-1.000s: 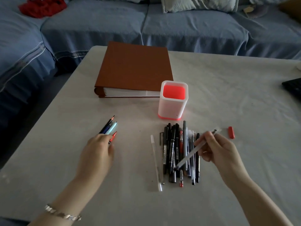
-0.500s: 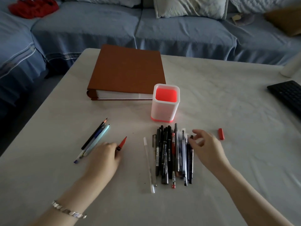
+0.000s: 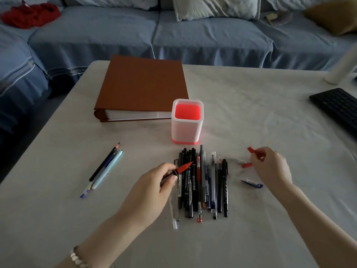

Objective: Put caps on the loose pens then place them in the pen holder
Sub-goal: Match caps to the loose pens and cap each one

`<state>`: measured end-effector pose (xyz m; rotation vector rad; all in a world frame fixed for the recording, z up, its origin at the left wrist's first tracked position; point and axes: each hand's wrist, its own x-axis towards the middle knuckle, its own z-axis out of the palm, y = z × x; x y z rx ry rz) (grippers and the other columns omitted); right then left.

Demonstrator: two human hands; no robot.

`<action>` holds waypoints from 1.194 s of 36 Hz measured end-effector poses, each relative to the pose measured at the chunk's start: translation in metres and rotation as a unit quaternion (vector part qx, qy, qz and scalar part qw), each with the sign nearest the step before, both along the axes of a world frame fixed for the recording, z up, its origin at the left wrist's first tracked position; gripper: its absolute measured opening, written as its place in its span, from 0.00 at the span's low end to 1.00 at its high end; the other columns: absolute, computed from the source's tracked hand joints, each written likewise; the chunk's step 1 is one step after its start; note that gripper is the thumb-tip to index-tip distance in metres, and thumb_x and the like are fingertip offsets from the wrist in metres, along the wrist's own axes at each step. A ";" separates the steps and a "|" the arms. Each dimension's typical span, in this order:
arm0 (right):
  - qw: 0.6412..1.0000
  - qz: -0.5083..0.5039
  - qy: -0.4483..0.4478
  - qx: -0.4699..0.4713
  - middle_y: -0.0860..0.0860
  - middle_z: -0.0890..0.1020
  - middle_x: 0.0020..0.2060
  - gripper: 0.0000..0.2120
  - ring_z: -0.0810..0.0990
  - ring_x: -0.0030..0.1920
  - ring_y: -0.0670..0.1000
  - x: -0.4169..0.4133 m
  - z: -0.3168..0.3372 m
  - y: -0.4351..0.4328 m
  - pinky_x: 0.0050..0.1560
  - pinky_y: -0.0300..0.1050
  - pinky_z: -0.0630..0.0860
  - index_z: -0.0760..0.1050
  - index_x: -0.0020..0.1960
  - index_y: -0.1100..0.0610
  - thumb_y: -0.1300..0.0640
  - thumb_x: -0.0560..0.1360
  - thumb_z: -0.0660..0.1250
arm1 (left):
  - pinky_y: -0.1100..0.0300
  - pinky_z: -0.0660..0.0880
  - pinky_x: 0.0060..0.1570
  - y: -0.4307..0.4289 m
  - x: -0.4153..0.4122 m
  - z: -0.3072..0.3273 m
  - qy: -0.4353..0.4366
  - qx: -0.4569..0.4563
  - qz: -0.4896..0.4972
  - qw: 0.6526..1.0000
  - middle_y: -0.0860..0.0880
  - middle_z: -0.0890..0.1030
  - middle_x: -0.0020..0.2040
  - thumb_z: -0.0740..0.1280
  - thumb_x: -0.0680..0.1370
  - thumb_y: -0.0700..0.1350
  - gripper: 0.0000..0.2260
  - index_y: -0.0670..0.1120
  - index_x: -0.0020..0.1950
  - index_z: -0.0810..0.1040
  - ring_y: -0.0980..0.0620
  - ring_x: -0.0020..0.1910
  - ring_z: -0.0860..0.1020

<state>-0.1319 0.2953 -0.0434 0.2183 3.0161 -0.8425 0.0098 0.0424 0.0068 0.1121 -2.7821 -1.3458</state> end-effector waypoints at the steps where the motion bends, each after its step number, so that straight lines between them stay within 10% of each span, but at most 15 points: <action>1: 0.999 0.020 0.011 -0.049 0.55 0.81 0.42 0.08 0.77 0.42 0.56 0.006 0.005 -0.005 0.39 0.44 0.69 0.76 0.50 0.58 0.56 0.74 0.63 | 0.63 0.71 0.40 0.002 0.000 0.002 0.002 0.002 -0.002 1.000 0.53 0.80 0.40 0.62 0.77 0.44 0.07 0.57 0.48 0.71 0.55 0.41 0.76; 8: 0.943 0.192 0.020 -0.272 0.42 0.82 0.32 0.13 0.76 0.32 0.45 0.058 0.045 -0.039 0.35 0.36 0.72 0.74 0.42 0.41 0.61 0.75 0.64 | 0.60 0.73 0.41 0.006 0.002 0.007 0.002 0.014 -0.009 1.000 0.56 0.80 0.40 0.65 0.76 0.44 0.08 0.59 0.46 0.74 0.51 0.40 0.78; 15: 0.881 0.214 -0.024 -0.422 0.44 0.83 0.33 0.10 0.71 0.29 0.42 0.077 0.062 -0.048 0.34 0.30 0.71 0.76 0.45 0.57 0.68 0.75 0.59 | 0.74 0.71 0.44 0.009 0.003 0.013 -0.007 0.034 -0.022 0.999 0.61 0.80 0.42 0.66 0.75 0.44 0.13 0.64 0.43 0.72 0.64 0.47 0.76; 38: 0.905 0.243 -0.026 -0.349 0.47 0.82 0.37 0.20 0.76 0.32 0.48 0.099 0.067 -0.068 0.38 0.44 0.75 0.77 0.42 0.31 0.59 0.76 0.62 | 0.67 0.67 0.31 0.015 0.005 0.021 0.015 0.037 -0.043 0.998 0.57 0.79 0.34 0.68 0.73 0.48 0.04 0.57 0.42 0.80 0.57 0.32 0.74; 43: 0.904 0.261 0.024 -0.338 0.38 0.80 0.32 0.13 0.75 0.30 0.40 0.104 0.063 -0.073 0.32 0.27 0.68 0.76 0.40 0.38 0.57 0.73 0.62 | 0.59 0.69 0.33 0.015 0.002 0.024 0.003 0.056 -0.035 0.998 0.49 0.80 0.34 0.68 0.73 0.47 0.08 0.60 0.37 0.77 0.52 0.31 0.75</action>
